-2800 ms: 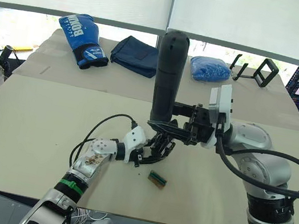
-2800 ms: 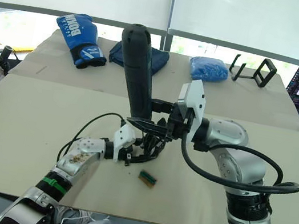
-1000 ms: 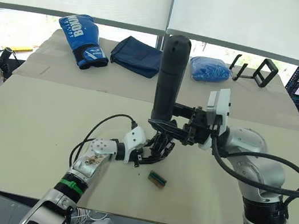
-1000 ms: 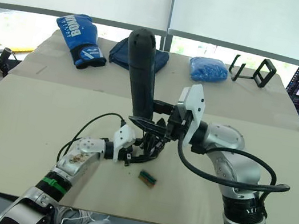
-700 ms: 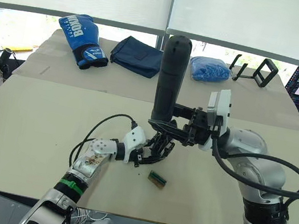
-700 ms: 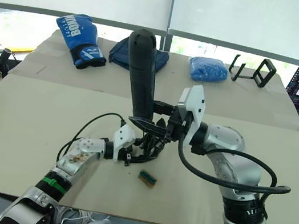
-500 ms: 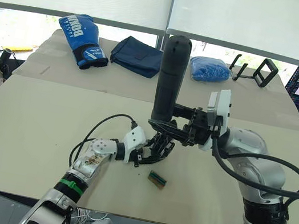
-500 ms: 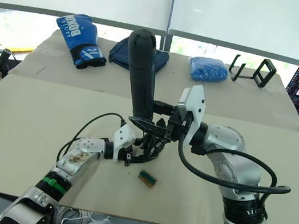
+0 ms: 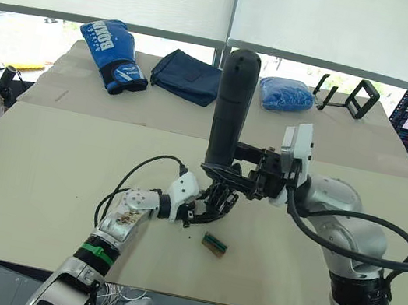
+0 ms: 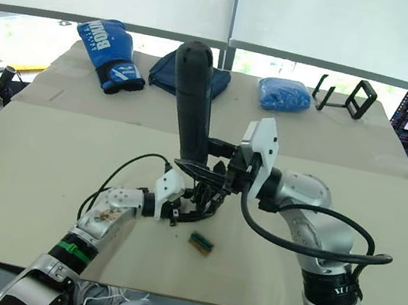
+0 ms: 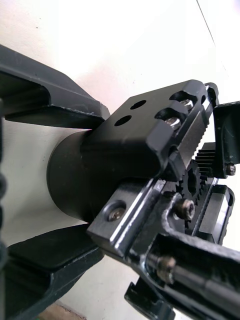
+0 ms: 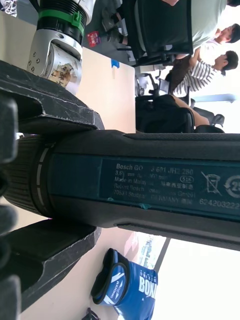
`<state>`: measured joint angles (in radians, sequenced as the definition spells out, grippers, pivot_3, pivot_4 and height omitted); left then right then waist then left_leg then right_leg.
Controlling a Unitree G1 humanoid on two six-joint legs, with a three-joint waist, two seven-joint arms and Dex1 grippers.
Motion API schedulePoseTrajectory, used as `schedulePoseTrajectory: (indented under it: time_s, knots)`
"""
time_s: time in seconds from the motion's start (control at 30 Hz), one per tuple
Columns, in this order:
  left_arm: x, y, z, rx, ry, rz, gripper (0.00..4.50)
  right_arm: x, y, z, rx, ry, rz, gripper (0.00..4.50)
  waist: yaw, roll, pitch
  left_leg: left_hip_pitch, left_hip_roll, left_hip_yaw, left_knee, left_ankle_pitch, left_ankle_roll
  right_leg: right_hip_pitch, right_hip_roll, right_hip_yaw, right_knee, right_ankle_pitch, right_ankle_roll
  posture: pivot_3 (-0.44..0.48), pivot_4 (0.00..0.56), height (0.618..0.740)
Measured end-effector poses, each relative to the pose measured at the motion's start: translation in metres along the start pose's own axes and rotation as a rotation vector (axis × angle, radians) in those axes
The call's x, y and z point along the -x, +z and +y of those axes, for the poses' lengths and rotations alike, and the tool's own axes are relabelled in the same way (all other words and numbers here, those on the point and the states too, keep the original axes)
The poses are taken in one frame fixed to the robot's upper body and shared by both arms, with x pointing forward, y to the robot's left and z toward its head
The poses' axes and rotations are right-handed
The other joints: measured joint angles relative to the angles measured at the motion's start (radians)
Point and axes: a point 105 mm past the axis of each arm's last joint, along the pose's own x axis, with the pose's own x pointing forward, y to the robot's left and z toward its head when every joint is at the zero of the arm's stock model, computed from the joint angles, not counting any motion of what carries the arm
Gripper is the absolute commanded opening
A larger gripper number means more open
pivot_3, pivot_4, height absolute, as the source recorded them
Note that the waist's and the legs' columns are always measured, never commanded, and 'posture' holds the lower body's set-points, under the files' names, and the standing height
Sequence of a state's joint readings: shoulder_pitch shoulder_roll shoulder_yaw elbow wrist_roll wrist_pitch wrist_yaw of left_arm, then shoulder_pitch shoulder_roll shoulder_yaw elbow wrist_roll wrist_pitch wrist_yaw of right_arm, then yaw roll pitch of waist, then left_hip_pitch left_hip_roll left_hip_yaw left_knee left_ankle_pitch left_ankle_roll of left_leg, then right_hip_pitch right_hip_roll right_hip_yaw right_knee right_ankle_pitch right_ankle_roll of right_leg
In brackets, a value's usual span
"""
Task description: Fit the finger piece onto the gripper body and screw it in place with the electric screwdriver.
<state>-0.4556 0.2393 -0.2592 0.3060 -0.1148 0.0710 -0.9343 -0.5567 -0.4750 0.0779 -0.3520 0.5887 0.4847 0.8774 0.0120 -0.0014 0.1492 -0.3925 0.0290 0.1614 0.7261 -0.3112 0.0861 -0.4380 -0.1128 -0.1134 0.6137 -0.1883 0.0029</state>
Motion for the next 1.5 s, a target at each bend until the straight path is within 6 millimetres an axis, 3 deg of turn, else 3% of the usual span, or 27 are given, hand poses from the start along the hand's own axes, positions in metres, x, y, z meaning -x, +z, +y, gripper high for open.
schedulePoseTrajectory:
  time_s: [1.5]
  knots:
    - [0.0,-0.0015,0.0003,0.005,0.001,0.006,2.26,-0.0027,-0.0056,0.0004,0.0,-0.032,0.024,1.94,0.0,0.0,-0.003,0.003,0.001,0.0,-0.001,0.0,0.0,0.001,-0.001,0.001,-0.001,0.0,0.0,0.0,0.15,0.74]
